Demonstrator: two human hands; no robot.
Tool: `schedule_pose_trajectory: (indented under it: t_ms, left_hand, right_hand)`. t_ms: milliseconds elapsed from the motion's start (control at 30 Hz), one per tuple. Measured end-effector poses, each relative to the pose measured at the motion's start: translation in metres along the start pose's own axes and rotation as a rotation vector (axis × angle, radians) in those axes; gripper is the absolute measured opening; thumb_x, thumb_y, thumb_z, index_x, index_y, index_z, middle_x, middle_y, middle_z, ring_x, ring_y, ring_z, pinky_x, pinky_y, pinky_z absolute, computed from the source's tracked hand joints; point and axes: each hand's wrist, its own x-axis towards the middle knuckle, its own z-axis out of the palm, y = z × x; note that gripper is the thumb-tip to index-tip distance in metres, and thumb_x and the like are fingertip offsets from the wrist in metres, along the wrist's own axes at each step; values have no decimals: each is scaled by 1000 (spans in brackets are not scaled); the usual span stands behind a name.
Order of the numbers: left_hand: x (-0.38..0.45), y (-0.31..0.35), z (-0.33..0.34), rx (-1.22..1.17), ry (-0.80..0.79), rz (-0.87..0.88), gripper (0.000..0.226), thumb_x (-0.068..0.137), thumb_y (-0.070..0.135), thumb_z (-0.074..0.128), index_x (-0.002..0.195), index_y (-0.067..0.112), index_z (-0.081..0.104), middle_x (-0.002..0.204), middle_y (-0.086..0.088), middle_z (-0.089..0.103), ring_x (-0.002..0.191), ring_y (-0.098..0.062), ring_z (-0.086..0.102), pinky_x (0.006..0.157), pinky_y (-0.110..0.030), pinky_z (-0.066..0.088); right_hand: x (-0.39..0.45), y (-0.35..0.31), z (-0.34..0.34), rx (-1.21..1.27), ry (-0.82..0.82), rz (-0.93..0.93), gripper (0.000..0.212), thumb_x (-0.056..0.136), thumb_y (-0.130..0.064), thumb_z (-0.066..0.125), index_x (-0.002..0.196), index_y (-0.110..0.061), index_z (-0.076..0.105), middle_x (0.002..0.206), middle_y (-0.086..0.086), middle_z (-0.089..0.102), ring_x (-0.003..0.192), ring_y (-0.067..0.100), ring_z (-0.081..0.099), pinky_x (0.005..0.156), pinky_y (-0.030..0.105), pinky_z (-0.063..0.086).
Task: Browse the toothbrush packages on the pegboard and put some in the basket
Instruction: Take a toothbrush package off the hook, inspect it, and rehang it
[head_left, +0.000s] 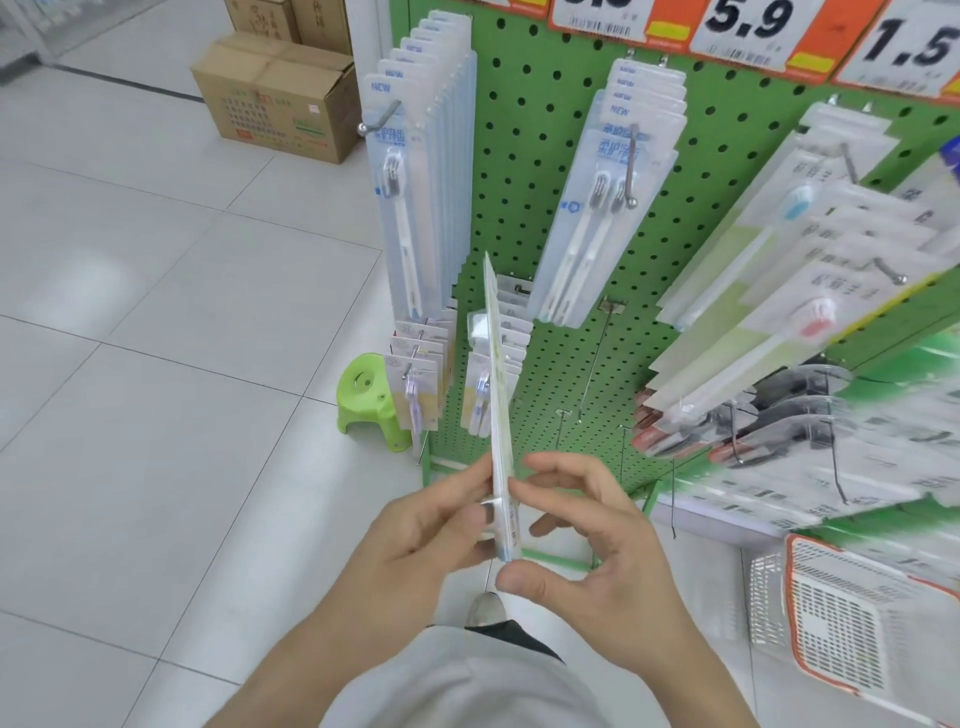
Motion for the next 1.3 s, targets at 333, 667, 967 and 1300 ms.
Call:
schedule_pose_trajectory:
  t_ms: [333, 667, 967, 1300]
  left_hand:
    - [-5, -7, 5, 34, 11, -84, 38, 104, 1, 47, 137, 18, 54, 128, 3, 70, 118, -18, 66, 90, -27, 56]
    - [-2, -8, 8, 249, 135, -145, 35, 89, 1, 71, 114, 26, 67, 108, 11, 76, 86, -20, 73, 67, -39, 62]
    - [6, -6, -1, 269, 279, -142, 36, 68, 36, 79, 97, 18, 72, 86, 2, 78, 70, -25, 73, 59, -38, 60]
    - [10, -6, -10, 352, 223, -247, 16, 84, 25, 80, 84, 13, 70, 71, -2, 77, 71, -33, 71, 61, -35, 59]
  right_hand:
    - [-3, 1, 1, 125, 94, 113, 53, 73, -14, 90, 120, -28, 70, 125, -2, 66, 96, 22, 70, 77, 29, 58]
    - [-8, 5, -1, 329, 110, 291, 35, 73, -11, 85, 105, -25, 78, 91, 15, 75, 78, 23, 66, 76, 36, 60]
    - [-8, 1, -4, 344, -37, 342, 31, 78, -12, 82, 107, -23, 80, 88, 9, 77, 69, 13, 63, 65, 25, 55]
    - [5, 7, -13, 195, -221, 431, 40, 62, -6, 96, 91, -18, 71, 84, 7, 74, 61, 16, 62, 51, 28, 51]
